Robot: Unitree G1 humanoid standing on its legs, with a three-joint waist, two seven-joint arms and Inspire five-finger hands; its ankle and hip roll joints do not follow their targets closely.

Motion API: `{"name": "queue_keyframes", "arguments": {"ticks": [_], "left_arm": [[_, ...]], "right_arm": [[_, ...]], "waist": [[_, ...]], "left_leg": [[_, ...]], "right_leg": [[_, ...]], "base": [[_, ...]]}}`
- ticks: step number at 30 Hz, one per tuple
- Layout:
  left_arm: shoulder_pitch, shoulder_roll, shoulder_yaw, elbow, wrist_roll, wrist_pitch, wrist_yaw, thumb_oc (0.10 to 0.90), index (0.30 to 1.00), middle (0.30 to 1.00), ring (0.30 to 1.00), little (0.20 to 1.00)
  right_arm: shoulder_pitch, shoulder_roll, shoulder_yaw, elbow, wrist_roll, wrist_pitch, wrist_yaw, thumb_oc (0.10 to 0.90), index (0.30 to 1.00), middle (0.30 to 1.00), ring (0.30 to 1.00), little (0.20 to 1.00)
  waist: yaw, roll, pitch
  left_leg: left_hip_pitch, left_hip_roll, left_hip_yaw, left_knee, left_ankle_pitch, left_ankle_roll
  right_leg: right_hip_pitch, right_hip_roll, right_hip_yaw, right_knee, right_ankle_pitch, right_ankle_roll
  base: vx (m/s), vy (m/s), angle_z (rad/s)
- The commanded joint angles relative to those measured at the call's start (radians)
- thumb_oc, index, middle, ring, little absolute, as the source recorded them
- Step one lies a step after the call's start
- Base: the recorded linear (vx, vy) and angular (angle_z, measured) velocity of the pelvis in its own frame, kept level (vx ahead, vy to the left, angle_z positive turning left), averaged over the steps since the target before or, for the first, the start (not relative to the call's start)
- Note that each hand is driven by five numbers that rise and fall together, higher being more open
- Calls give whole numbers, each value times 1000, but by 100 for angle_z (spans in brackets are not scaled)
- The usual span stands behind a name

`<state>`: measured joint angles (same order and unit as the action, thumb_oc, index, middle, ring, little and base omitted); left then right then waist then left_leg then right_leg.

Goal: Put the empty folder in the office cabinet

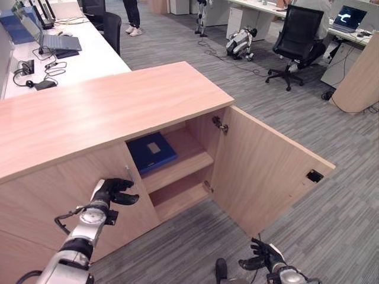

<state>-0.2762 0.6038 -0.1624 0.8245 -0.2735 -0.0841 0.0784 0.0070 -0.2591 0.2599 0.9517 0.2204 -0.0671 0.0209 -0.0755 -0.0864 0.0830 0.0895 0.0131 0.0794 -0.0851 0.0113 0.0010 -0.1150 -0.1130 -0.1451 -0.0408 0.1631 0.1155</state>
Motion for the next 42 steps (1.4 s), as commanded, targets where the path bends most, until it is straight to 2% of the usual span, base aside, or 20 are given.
{"name": "queue_keyframes", "arguments": {"ticks": [1, 2, 3, 4, 5, 6, 7, 10, 13, 15, 16, 17, 18, 19, 21, 26, 29, 36, 38, 42], "left_arm": [[-94, -37, 83, -181, -111, -141, 38, 800, 900, 900, 900, 900], [-7, -87, 89, -298, -126, -146, 19, 800, 900, 900, 900, 900], [126, -159, 82, -429, -140, -134, -31, 800, 900, 900, 900, 900], [226, -192, 74, -495, -170, -115, -91, 800, 900, 900, 900, 900], [263, -202, 69, -516, -195, -106, -114, 800, 900, 900, 900, 900], [314, -222, 45, -531, -240, -89, -161, 800, 900, 900, 900, 900], [339, -226, 7, -521, -236, -77, -192, 800, 900, 900, 900, 900], [367, -230, -56, -490, -200, -52, -222, 800, 900, 900, 900, 900], [374, -252, -64, -438, -206, -40, -225, 800, 900, 900, 900, 900], [359, -263, -60, -413, -216, -36, -208, 800, 900, 900, 900, 900], [355, -270, -58, -403, -224, -40, -196, 800, 900, 900, 900, 900], [355, -270, -58, -403, -224, -40, -196, 800, 900, 900, 900, 900], [353, -281, -61, -375, -226, -47, -181, 800, 900, 900, 900, 900], [354, -287, -61, -364, -226, -49, -177, 800, 900, 900, 900, 900], [368, -297, -67, -338, -226, -50, -181, 800, 900, 900, 900, 900], [379, -294, -61, -305, -207, -40, -191, 800, 900, 900, 900, 900], [393, -282, -60, -292, -188, -38, -193, 800, 900, 900, 900, 900], [409, -254, -66, -281, -153, -37, -201, 800, 900, 900, 900, 900], [410, -235, -79, -280, -139, -39, -208, 800, 900, 900, 900, 900], [417, -230, -91, -268, -131, -37, -215, 800, 900, 900, 900, 900]], "right_arm": [[-49, -26, -11, -25, 54, -67, -16, 800, 900, 900, 900, 900], [-54, -19, -31, -22, 53, -65, -23, 800, 900, 900, 900, 900], [-60, -8, -55, -23, 38, -55, -24, 800, 900, 900, 900, 900], [-74, 0, -65, -20, 21, -45, -19, 800, 900, 900, 900, 900], [-78, 2, -62, -21, 15, -43, -18, 800, 900, 900, 900, 900], [-88, 4, -58, -11, 16, -41, -15, 800, 900, 900, 900, 900], [-92, -5, -60, 1, 19, -40, -13, 800, 900, 900, 900, 900], [-80, -33, -60, -14, 20, -40, -12, 800, 900, 900, 900, 900], [-79, -50, -33, -15, 0, -40, -2, 800, 900, 900, 900, 900], [-100, -60, -15, 1, -2, -43, -4, 800, 900, 900, 900, 900], [-119, -73, 7, 3, -8, -42, -8, 800, 900, 900, 900, 900], [-119, -73, 7, 3, -8, -42, -8, 800, 900, 900, 900, 900], [-138, -97, 4, 35, -6, -35, -14, 800, 900, 900, 900, 900], [-144, -102, -1, 45, -3, -35, -18, 800, 900, 900, 900, 900], [-157, -114, -28, 75, 15, -42, -30, 800, 900, 900, 900, 900], [-171, -127, -69, 104, 48, -47, -40, 800, 900, 900, 900, 900], [-191, -144, -90, 97, 67, -46, -45, 800, 900, 900, 900, 900], [-296, -208, -94, 89, 72, -44, -51, 800, 900, 900, 900, 900], [-365, -230, -76, 77, 77, -45, -52, 800, 900, 900, 900, 900], [-466, -220, -39, 84, 92, -49, -55, 800, 900, 900, 900, 900]], "waist": [[10, 67, 12], [29, 72, 24], [65, 84, 34], [104, 93, 33], [116, 95, 34], [135, 94, 22], [137, 86, 18], [102, 105, 14], [69, 121, 7], [49, 129, 22], [55, 135, 44], [55, 135, 44], [78, 118, 62], [89, 113, 65], [102, 123, 69], [89, 144, 54], [83, 145, 44], [98, 126, 26], [112, 110, 16], [140, 94, 5]], "left_leg": [[24, -32, 50, -2, -81, 14], [21, -30, 53, 0, -80, 17], [16, -18, 79, 5, -81, 17], [14, -5, 120, 12, -84, 16], [20, 0, 136, 15, -88, 16], [30, 7, 151, 11, -105, 10], [8, 2, 175, 21, -85, 9], [0, 28, 180, 32, -80, -20], [10, 70, 202, 66, -82, -50], [-28, 126, 224, 204, -92, -84], [-63, 147, 183, 312, -47, -97], [-63, 147, 183, 312, -47, -97], [-137, 73, 28, 359, -50, -100], [-157, 36, -18, 328, -85, -92], [-176, -1, -86, 239, -78, -83], [-107, 12, -47, 149, -66, -65], [-46, 15, -30, 84, -56, -60], [7, 21, -23, 10, -49, -52], [14, 23, -27, 4, -51, -50], [25, 20, -26, 0, -57, -44]], "right_leg": [[77, -26, 15, 128, -146, 90], [63, -38, -29, 159, -147, 91], [59, -96, -177, 196, -147, 84], [72, -158, -330, 214, -140, 63], [81, -180, -375, 222, -136, 60], [105, -204, -399, 205, -135, 78], [120, -219, -405, 152, -98, 78], [120, -193, -309, 62, -82, 81], [135, -142, -276, 14, -99, 63], [146, -94, -256, -13, -138, 30], [156, -66, -227, -32, -155, 8], [156, -66, -227, -32, -155, 8], [148, -52, -178, -46, -173, -2], [143, -52, -158, -46, -177, 2], [150, -33, -121, -46, -180, 11], [164, -19, -113, -46, -180, 9], [179, -19, -117, -46, -174, 12], [189, -21, -139, -46, -163, 22], [196, -24, -152, -45, -159, 27], [197, -30, -165, -46, -147, 33]], "base": [[-80, -10, 1], [-132, -43, 4], [-134, -109, 0], [-93, -142, -31], [51, -218, -79], [19, -248, -92], [40, -305, -93], [55, -355, -77], [108, -369, -66], [56, -343, -94], [32, -181, -93], [98, -225, -178], [113, -115, -168], [159, -122, -152], [132, -26, -90], [63, 25, -65], [66, 53, -12], [5, 27, 20], [-14, 36, 13], [-16, 36, 16]]}}
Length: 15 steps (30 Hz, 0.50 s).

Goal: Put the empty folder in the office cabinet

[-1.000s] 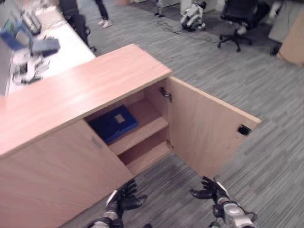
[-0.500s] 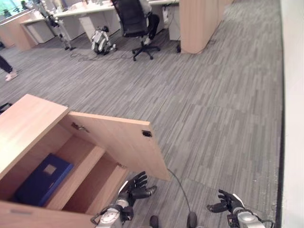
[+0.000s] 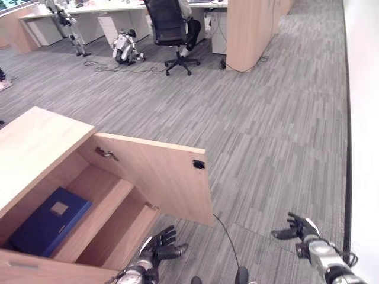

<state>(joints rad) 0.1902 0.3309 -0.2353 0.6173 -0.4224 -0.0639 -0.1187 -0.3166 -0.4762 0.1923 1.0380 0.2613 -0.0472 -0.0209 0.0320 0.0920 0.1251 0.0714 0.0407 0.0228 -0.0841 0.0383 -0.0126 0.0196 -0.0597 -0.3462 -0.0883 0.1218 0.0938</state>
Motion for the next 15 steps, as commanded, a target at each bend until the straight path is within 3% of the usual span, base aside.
{"name": "queue_keyframes", "arguments": {"ticks": [1, 15], "left_arm": [[-46, 43, -21, -50, 16, -54, -18, 800, 900, 900, 900, 900], [-31, 54, -29, -31, 14, -42, -10, 800, 900, 900, 900, 900]], "right_arm": [[-189, 14, 43, -3, 64, -71, -17, 800, 900, 900, 900, 900], [-359, 157, 170, -96, 90, -81, -23, 800, 900, 900, 900, 900]], "waist": [[51, -92, -42], [148, -142, -53]], "left_leg": [[43, -9, 31, 0, -84, -29], [22, -17, -36, 8, -73, -23]], "right_leg": [[65, -86, 34, 1, -104, 58], [88, -92, -7, 5, -112, 51]], "base": [[2, 37, 10], [-4, 15, 14]]}}
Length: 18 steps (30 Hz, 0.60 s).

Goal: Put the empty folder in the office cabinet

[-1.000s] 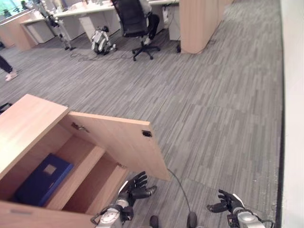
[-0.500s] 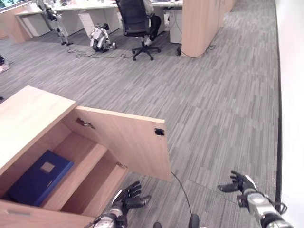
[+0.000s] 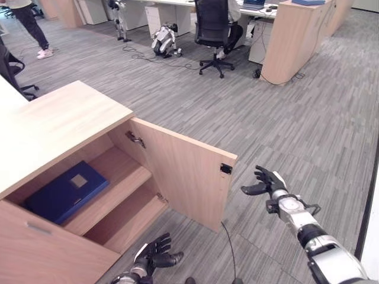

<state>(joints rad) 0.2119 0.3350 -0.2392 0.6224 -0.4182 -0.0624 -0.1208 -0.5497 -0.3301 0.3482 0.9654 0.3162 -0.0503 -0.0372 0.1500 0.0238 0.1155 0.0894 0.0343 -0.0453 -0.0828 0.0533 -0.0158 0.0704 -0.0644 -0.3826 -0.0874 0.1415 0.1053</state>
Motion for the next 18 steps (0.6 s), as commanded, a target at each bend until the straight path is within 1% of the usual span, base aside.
{"name": "queue_keyframes", "arguments": {"ticks": [1, 6, 7, 8, 9, 10, 11, 12, 13, 15, 16, 17, 18], "left_arm": [[-52, 53, -25, -35, 10, -43, -4, 800, 900, 900, 900, 900], [-61, 56, -15, -25, 4, -39, 11, 800, 900, 900, 900, 900], [-66, 56, -9, -18, -2, -37, 19, 800, 900, 900, 900, 900], [-66, 56, -9, -18, -3, -37, 19, 800, 900, 900, 900, 900], [-68, 56, -5, -16, -3, -36, 22, 800, 900, 900, 900, 900], [-69, 56, -6, -17, -3, -36, 22, 800, 900, 900, 900, 900], [-67, 52, 3, -21, -6, -35, 27, 800, 900, 900, 900, 900], [-67, 52, 3, -22, -6, -35, 27, 800, 900, 900, 900, 900], [-59, 52, 12, -28, -5, -34, 26, 800, 900, 900, 900, 900], [-52, 51, 29, -24, 1, -37, 28, 800, 900, 900, 900, 900], [-44, 46, 43, -17, 0, -39, 30, 800, 900, 900, 900, 900], [-44, 46, 43, -17, 0, -39, 30, 800, 900, 900, 900, 900], [-44, 43, 50, -8, -1, -42, 32, 800, 900, 900, 900, 900]], "right_arm": [[-138, 21, 23, -31, 34, -79, -8, 800, 900, 900, 900, 900], [-149, 69, 45, -65, 55, -85, -10, 800, 900, 900, 900, 900], [-133, 92, 61, -95, 68, -91, -7, 800, 900, 900, 900, 900], [-133, 91, 61, -95, 68, -90, -7, 800, 900, 900, 900, 900], [-124, 99, 71, -111, 66, -92, -3, 800, 900, 900, 900, 900], [-124, 99, 71, -111, 66, -92, -3, 800, 900, 900, 900, 900], [-80, 118, 103, -160, 56, -97, 7, 800, 900, 900, 900, 900], [-80, 117, 103, -161, 56, -97, 7, 800, 900, 900, 900, 900], [-53, 118, 127, -203, 42, -96, 19, 800, 900, 900, 900, 900], [-19, 120, 153, -260, 34, -98, 41, 800, 900, 900, 900, 900], [9, 114, 171, -303, 28, -100, 60, 800, 900, 900, 900, 900], [10, 114, 171, -304, 28, -100, 59, 800, 900, 900, 900, 900], [23, 109, 178, -321, 25, -103, 67, 800, 900, 900, 900, 900]], "waist": [[40, -79, -41], [79, -99, -39], [98, -105, -32], [95, -107, -34], [106, -107, -31], [103, -108, -33], [123, -106, -28], [120, -108, -30], [132, -103, -28], [145, -91, -19], [154, -77, -10], [153, -76, -10], [159, -68, -6]], "left_leg": [[-2, -10, 24, 8, -85, -21], [-29, -11, -33, 11, -69, -31], [-40, -9, -62, 13, -64, -40], [-45, -12, -65, 12, -59, -39], [-48, -9, -76, 12, -59, -45], [-53, -12, -79, 12, -54, -43], [-68, -11, -117, 12, -45, -57], [-72, -14, -119, 12, -40, -55], [-86, -12, -139, 14, -30, -64], [-92, -8, -153, 15, -26, -73], [-105, -7, -171, 17, -13, -84], [-106, -7, -172, 17, -13, -84], [-115, -6, -179, 16, -5, -90]], "right_leg": [[38, -86, 22, 7, -133, 38], [41, -83, -17, 7, -142, 30], [47, -76, -37, 8, -153, 23], [44, -78, -39, 7, -150, 24], [48, -74, -51, 7, -157, 20], [45, -77, -53, 6, -154, 22], [53, -69, -81, 6, -168, 14], [50, -72, -84, 5, -165, 15], [53, -68, -102, 4, -170, 11], [57, -61, -115, 4, -180, 6], [56, -58, -127, 2, -184, 3], [56, -58, -129, 2, -184, 3], [55, -57, -136, 1, -186, 3]], "base": [[-15, -20, 23], [-12, -44, 23], [-21, -61, 43], [-10, -74, 60], [-7, -15, 56], [-13, -86, 51], [-26, -49, 25], [-16, -101, 26], [-5, -56, 60], [-5, -88, 56], [-20, -66, 15], [-39, -50, 14], [-44, -42, 31]]}}
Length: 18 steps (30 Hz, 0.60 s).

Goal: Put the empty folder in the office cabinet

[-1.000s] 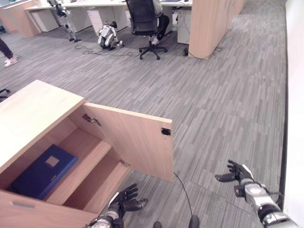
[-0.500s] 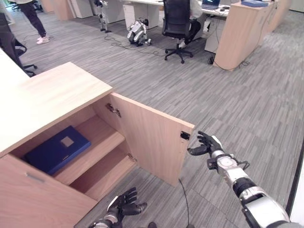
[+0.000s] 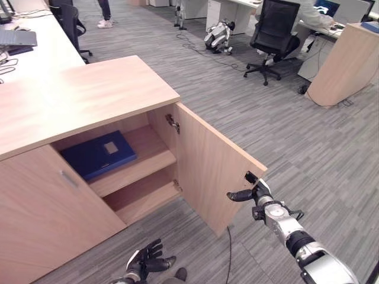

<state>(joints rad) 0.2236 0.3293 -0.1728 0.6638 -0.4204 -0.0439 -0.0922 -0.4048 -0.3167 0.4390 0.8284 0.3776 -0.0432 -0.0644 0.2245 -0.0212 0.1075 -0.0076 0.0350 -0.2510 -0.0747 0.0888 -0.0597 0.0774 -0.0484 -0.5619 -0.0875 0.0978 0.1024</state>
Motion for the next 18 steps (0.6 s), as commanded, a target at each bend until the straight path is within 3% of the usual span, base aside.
{"name": "queue_keyframes", "arguments": {"ticks": [1, 2, 3, 4, 5, 6, 7, 9, 14, 15, 16, 18], "left_arm": [[-46, 40, -2, -48, -3, -64, 8, 800, 900, 900, 900, 900], [-46, 39, -2, -48, -3, -64, 8, 800, 900, 900, 900, 900], [-45, 29, 17, -35, -13, -74, 19, 800, 900, 900, 900, 900], [-47, 24, 23, -31, -14, -79, 26, 800, 900, 900, 900, 900], [-47, 23, 23, -31, -14, -79, 27, 800, 900, 900, 900, 900], [-65, 15, 33, -29, 3, -77, 37, 800, 900, 900, 900, 900], [-76, 17, 42, -24, 9, -77, 45, 800, 900, 900, 900, 900], [-76, 18, 61, -1, 20, -80, 58, 800, 900, 900, 900, 900], [-85, 11, 69, 33, 25, -89, 71, 800, 900, 900, 900, 900], [-88, 4, 65, 28, 37, -79, 72, 800, 900, 900, 900, 900], [-86, 5, 64, 27, 38, -79, 72, 800, 900, 900, 900, 900], [-100, 28, 55, 16, 73, -73, 71, 800, 900, 900, 900, 900]], "right_arm": [[-109, 96, 109, -214, -45, -114, 109, 800, 900, 900, 900, 900], [-109, 96, 109, -215, -45, -114, 109, 800, 900, 900, 900, 900], [-89, 92, 126, -244, -37, -127, 123, 800, 900, 900, 900, 900], [-70, 79, 119, -265, -35, -133, 122, 800, 900, 900, 900, 900], [-69, 78, 119, -266, -35, -132, 122, 800, 900, 900, 900, 900], [-33, 49, 109, -299, -40, -140, 112, 800, 900, 900, 900, 900], [-18, 47, 104, -312, -47, -140, 105, 800, 900, 900, 900, 900], [35, 43, 90, -380, -61, -131, 112, 800, 900, 900, 900, 900], [94, 43, 86, -438, -43, -119, 132, 800, 900, 900, 900, 900], [141, 56, 76, -465, -33, -108, 151, 800, 900, 900, 900, 900], [143, 56, 76, -466, -33, -108, 151, 800, 900, 900, 900, 900], [117, 108, 93, -439, -35, -102, 142, 800, 900, 900, 900, 900]], "waist": [[98, -6, 9], [98, -6, 9], [106, 12, 27], [96, 20, 43], [95, 20, 42], [38, 23, 50], [4, 24, 48], [-57, 22, 32], [-77, 9, 20], [-76, 8, 0], [-78, 6, -2], [-48, -15, -3]], "left_leg": [[-37, 0, 10, 8, -28, -60], [-37, 0, 9, 8, -27, -61], [-70, 1, 5, 33, -20, -65], [-103, 6, 50, 62, -12, -71], [-106, 5, 48, 66, -14, -71], [-133, 81, 297, 104, -22, -67], [-128, 133, 441, 122, -24, -61], [-83, 193, 591, 174, -53, -64], [-48, 209, 545, 217, -97, -83], [-12, 190, 537, 133, -99, -67], [-11, 186, 535, 127, -96, -64], [-12, 130, 494, 82, -108, -27]], "right_leg": [[42, -71, 35, 0, -150, 3], [42, -71, 34, 0, -150, 3], [31, -78, 37, 0, -147, 6], [27, -91, 26, 0, -146, 11], [26, -91, 25, 0, -146, 11], [27, -116, -8, 0, -159, 21], [24, -130, -34, 0, -146, 25], [35, -152, -78, 5, -127, 14], [53, -182, -117, 24, -105, 10], [41, -210, -151, 62, -80, 31], [41, -214, -154, 64, -80, 34], [28, -261, -167, 142, -74, 57]], "base": [[-44, -42, 40], [-103, -18, 38], [-146, 58, 16], [-146, 59, 14], [-121, 117, 39], [-114, 128, 91], [-155, 179, 146], [-112, 190, 186], [-3, 187, 95], [26, 251, 135], [49, 420, 184], [35, 308, 202]]}}
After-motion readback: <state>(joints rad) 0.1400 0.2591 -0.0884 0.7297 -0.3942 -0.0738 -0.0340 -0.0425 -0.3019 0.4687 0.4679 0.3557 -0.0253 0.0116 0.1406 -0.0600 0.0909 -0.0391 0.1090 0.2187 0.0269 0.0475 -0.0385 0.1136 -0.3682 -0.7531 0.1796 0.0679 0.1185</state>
